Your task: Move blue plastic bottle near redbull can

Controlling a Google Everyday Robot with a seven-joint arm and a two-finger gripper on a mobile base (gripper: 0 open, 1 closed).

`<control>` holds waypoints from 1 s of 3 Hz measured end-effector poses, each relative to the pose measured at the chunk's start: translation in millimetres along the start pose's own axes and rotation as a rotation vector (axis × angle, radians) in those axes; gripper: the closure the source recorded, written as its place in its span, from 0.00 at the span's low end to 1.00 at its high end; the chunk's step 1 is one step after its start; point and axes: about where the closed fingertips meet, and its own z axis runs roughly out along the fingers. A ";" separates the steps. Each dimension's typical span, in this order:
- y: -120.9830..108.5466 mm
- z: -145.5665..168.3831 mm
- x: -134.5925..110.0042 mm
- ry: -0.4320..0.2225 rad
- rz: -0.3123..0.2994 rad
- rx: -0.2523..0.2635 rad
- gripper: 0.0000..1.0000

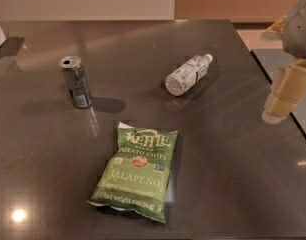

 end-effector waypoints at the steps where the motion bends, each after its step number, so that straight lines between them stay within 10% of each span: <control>1: -30.7 11.8 -20.8 -0.052 -0.098 0.001 0.00; 3: -86.4 69.0 -57.9 -0.107 -0.300 -0.107 0.00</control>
Offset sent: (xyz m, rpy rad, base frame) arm 0.1235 0.0575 -0.0264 0.0354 0.0379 0.4007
